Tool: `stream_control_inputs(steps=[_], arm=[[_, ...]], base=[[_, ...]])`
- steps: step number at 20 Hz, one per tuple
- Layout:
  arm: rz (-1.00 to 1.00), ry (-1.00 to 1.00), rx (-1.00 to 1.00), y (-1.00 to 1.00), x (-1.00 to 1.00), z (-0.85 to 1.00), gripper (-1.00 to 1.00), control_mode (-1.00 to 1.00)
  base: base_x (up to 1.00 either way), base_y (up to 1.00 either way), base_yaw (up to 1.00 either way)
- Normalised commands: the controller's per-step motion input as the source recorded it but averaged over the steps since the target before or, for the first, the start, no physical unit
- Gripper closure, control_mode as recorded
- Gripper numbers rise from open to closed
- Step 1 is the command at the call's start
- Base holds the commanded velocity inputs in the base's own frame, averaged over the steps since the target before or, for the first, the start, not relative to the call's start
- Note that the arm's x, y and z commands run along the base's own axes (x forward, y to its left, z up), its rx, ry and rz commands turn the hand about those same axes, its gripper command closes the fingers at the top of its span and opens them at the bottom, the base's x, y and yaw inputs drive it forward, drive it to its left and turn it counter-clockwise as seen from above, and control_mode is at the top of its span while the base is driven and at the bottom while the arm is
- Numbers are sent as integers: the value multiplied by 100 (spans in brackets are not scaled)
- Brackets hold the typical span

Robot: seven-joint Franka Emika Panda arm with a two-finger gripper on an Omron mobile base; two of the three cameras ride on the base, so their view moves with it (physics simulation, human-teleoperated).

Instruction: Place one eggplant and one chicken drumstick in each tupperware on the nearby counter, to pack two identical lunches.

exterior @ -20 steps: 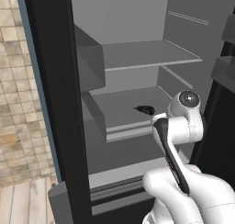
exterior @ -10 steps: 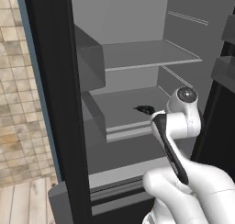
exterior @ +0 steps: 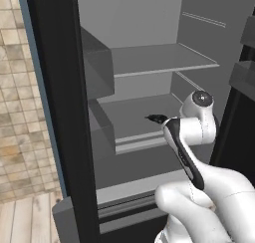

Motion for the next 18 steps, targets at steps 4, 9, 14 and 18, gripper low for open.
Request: stream_control_inputs(steps=[4, 9, 14, 18], arm=[[6, 0, 2, 0, 18, -11, -100, -100], [7, 0, 3, 0, 22, -12, -100, -100], [5, 1, 4, 0, 31, -12, -100, -100], [1, 4, 5, 0, 34, 0, -100, -100]], base=[[0, 0, 0], [0, 0, 0], [0, 0, 0], [0, 0, 0]])
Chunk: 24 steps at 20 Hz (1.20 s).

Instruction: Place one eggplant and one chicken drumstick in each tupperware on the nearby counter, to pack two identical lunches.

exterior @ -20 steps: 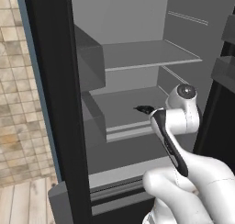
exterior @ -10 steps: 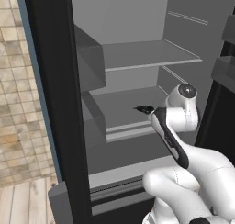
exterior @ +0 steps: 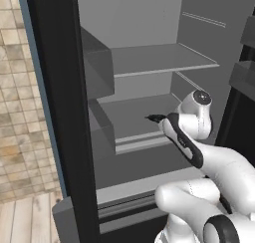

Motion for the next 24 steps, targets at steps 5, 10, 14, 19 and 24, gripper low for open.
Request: stream_control_inputs(steps=[5, 10, 14, 19, 24], arm=[[0, 3, 4, 0, 40, 0, -100, -100], [0, 3, 0, 0, 40, -9, -100, -100], [0, 0, 0, 0, 32, -16, -100, -100], [0, 0, 0, -13, 22, -22, -100, -100], [0, 0, 0, -14, 22, -26, -100, -100]], base=[[0, 0, 0], [0, 0, 0], [0, 0, 0], [0, 0, 0], [0, 0, 0]])
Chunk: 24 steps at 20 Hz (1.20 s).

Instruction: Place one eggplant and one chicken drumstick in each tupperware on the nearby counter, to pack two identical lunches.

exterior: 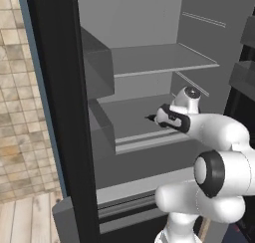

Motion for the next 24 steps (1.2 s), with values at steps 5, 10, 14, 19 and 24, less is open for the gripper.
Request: stream_control_inputs(steps=[5, 10, 14, 19, 24], arm=[[0, 0, 0, 0, 33, -16, -100, -100], [0, 0, 0, 0, 36, -13, -100, -100], [0, 1, 0, 0, 32, -13, -100, -100], [0, 1, 0, 0, 17, -22, -100, -100], [0, 1, 0, 0, 8, -26, -100, -100]], base=[[0, 0, 0], [0, 0, 0], [0, 0, 0], [0, 0, 0], [0, 0, 0]])
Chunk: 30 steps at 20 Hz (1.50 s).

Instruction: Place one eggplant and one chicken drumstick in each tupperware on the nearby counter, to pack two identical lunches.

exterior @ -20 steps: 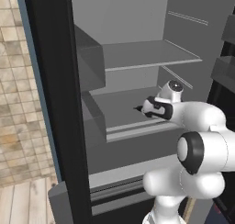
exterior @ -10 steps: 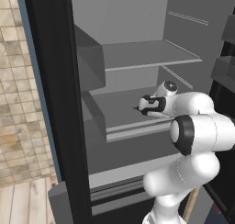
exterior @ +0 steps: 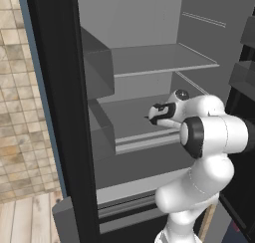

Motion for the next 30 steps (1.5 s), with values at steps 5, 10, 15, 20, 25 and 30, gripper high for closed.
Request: stream_control_inputs(steps=[5, 10, 15, 20, 25, 30], arm=[[0, 0, 0, 0, 12, -26, -100, -100], [0, 2, 0, 0, 6, -27, 100, -100], [0, 8, 0, 0, 0, -32, 100, -100], [0, 6, 0, 0, -65, -12, 100, -100], [5, 1, 0, 2, -100, 14, 100, -100], [1, 0, -1, 23, -100, 19, 100, -100]], base=[[0, 0, 0], [0, 0, 0], [0, 0, 0], [0, 0, 0], [0, 0, 0], [0, 0, 0]])
